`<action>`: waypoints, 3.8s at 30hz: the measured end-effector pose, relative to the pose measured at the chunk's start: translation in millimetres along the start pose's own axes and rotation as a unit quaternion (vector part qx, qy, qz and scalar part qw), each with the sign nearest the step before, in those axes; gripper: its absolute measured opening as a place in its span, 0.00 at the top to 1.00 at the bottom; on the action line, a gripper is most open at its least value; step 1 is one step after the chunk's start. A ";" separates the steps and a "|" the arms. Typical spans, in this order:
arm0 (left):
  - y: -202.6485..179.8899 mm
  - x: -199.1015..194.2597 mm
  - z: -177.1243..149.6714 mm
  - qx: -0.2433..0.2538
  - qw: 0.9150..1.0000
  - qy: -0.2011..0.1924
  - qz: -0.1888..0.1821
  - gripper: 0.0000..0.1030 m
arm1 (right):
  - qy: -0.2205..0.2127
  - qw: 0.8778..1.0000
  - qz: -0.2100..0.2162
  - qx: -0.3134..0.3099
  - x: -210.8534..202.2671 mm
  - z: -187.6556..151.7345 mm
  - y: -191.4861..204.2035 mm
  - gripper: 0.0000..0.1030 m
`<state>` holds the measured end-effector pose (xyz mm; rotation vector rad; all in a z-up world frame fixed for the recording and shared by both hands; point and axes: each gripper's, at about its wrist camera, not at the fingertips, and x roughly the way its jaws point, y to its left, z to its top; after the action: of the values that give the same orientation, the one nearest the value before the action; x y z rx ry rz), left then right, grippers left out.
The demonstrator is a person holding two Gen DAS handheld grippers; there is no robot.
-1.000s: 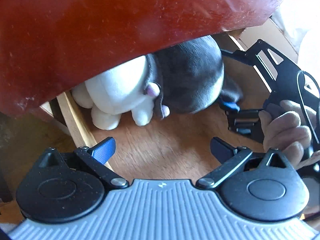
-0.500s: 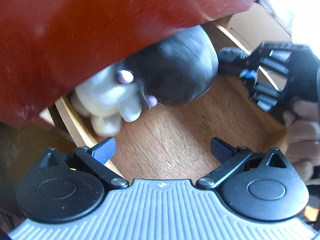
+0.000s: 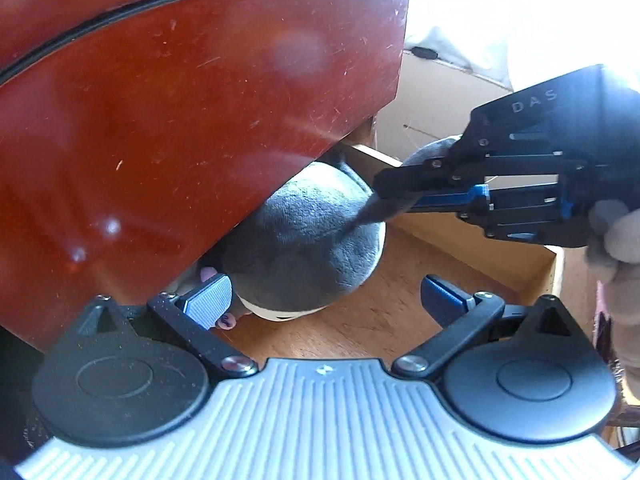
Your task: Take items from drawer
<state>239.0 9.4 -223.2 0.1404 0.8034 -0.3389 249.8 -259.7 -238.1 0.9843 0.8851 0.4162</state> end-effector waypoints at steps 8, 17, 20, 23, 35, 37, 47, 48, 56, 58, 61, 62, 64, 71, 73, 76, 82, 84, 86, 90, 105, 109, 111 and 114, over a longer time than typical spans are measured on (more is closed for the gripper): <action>-16.5 -15.9 -10.0 0.089 0.991 -0.095 0.042 0.01 | 0.021 0.998 0.040 -0.042 -20.9 -15.1 23.8 0.91; -11.0 -5.4 -13.1 0.040 0.997 -0.042 -0.045 0.01 | 0.056 0.997 0.039 -0.046 -36.5 -25.2 38.1 0.91; -13.2 -3.4 -8.9 0.040 0.997 -0.047 -0.044 0.00 | 0.059 0.996 0.046 -0.039 -41.1 -29.5 40.4 0.91; -17.7 -6.5 -6.9 0.034 0.995 -0.048 -0.083 0.00 | 0.053 0.994 0.087 -0.031 -48.5 -33.2 46.7 0.92; 13.5 20.0 -8.0 -0.097 0.987 0.035 -0.125 0.00 | 0.023 0.989 -0.108 -0.094 -56.0 -20.3 51.5 0.27; 22.5 23.2 -8.3 -0.125 0.982 0.043 -0.132 0.00 | 0.023 0.984 -0.157 -0.084 -49.1 -21.2 43.1 0.23; 47.0 41.1 -14.5 -0.155 0.972 0.071 -0.159 0.00 | 0.093 0.983 -0.158 0.018 9.4 -0.8 -8.0 0.09; 50.5 41.5 -16.1 -0.160 0.971 0.074 -0.163 0.00 | 0.102 0.981 -0.162 0.007 15.6 -0.8 -6.7 0.09; 57.5 50.0 -30.3 -0.178 0.961 0.094 -0.187 0.00 | 0.182 0.974 -0.138 -0.001 54.8 3.2 -20.4 0.00; 56.6 53.4 -30.1 -0.182 0.960 0.098 -0.188 0.00 | 0.195 0.972 -0.134 -0.001 60.2 4.0 -24.5 0.00; 58.3 56.5 -28.2 -0.185 0.959 0.106 -0.187 0.00 | 0.207 0.968 -0.140 -0.013 64.3 7.9 -23.7 0.00; 57.9 61.5 -25.0 -0.193 0.957 0.110 -0.188 0.00 | 0.211 0.967 -0.142 -0.013 66.1 9.3 -23.9 0.00; 61.4 66.5 -26.5 -0.215 0.950 0.119 -0.192 0.00 | 0.211 0.967 -0.143 -0.015 69.8 8.2 -23.2 0.00; 52.9 70.6 -32.0 -0.209 0.957 0.086 -0.180 0.00 | 0.157 0.977 -0.144 0.016 72.5 -2.0 -31.2 0.00; 54.0 69.0 -32.4 -0.215 0.957 0.082 -0.178 0.00 | 0.134 0.980 -0.146 0.025 73.2 -6.3 -32.4 0.00; 53.0 68.2 -34.3 -0.214 0.956 0.084 -0.181 0.00 | 0.142 0.978 -0.152 0.013 74.8 -5.6 -26.5 0.00; 40.6 69.6 -39.6 -0.185 0.961 0.092 -0.182 0.00 | 0.215 0.965 -0.150 -0.008 73.9 -0.7 -25.3 0.00; 39.0 70.3 -39.9 -0.190 0.962 0.088 -0.175 0.00 | 0.206 0.968 -0.144 -0.005 73.6 -3.7 -30.9 0.00; 37.2 70.3 -38.5 -0.190 0.964 0.079 -0.166 0.00 | 0.190 0.972 -0.138 0.005 73.3 -6.3 -37.1 0.00; 32.8 71.1 -33.8 -0.193 0.964 0.080 -0.163 0.00 | 0.161 0.976 -0.143 0.019 70.9 -12.5 -35.0 0.00; 7.1 40.4 -17.0 -0.144 0.977 0.013 -0.157 0.00 | 0.105 0.990 -0.049 0.077 23.4 -30.3 -32.3 0.00; 14.1 32.2 -15.3 -0.163 0.971 0.006 -0.177 0.00 | 0.099 0.992 -0.048 0.055 13.9 -28.3 -19.3 0.00; 21.1 27.2 -18.2 -0.180 0.964 0.009 -0.193 0.00 | 0.107 0.992 -0.061 0.026 8.6 -25.2 -5.6 0.00; 21.6 26.5 -19.1 -0.199 0.956 0.016 -0.214 0.00 | 0.131 0.987 -0.086 -0.021 4.7 -20.8 15.7 0.00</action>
<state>250.6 28.0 -255.7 -0.4133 0.9176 -0.5748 237.1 -237.3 -232.1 0.8166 1.1855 0.4214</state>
